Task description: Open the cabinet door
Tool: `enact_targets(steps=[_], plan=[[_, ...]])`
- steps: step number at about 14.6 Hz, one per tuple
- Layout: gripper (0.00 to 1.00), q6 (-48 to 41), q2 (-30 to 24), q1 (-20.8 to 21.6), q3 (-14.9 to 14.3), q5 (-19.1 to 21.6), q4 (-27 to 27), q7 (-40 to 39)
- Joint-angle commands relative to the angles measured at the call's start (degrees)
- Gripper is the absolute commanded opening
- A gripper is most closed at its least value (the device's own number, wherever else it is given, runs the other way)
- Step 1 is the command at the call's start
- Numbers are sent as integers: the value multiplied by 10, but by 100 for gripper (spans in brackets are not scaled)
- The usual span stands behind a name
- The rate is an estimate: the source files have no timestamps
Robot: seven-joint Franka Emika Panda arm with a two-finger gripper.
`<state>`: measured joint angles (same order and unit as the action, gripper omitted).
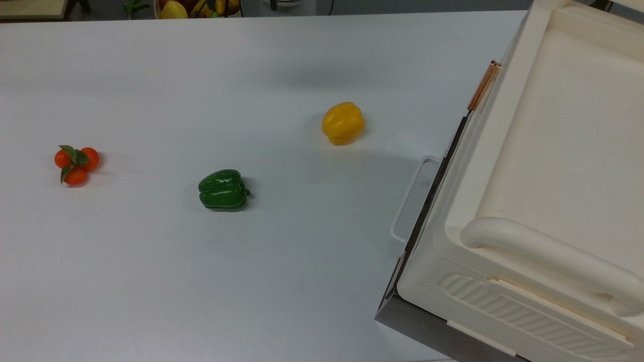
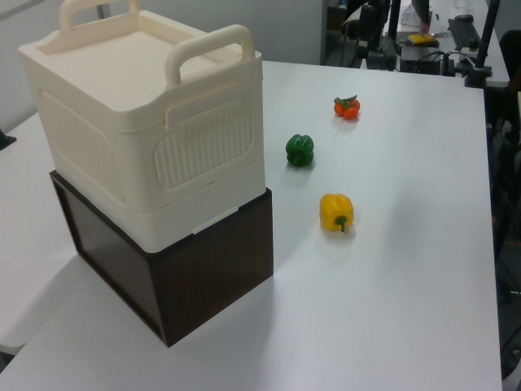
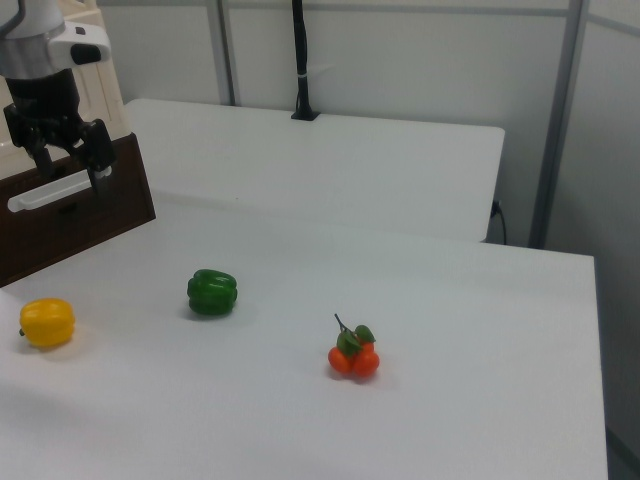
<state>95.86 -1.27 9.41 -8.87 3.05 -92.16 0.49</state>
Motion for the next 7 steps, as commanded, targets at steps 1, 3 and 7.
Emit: enact_targets(steps=[1, 3, 7], plan=[[100, -2, 0, 8, -3, -16, -5, 0], [100, -2, -1, 8, -2, -16, -5, 0], [100, 1, -8, 4, 0, -8, -6, -3]])
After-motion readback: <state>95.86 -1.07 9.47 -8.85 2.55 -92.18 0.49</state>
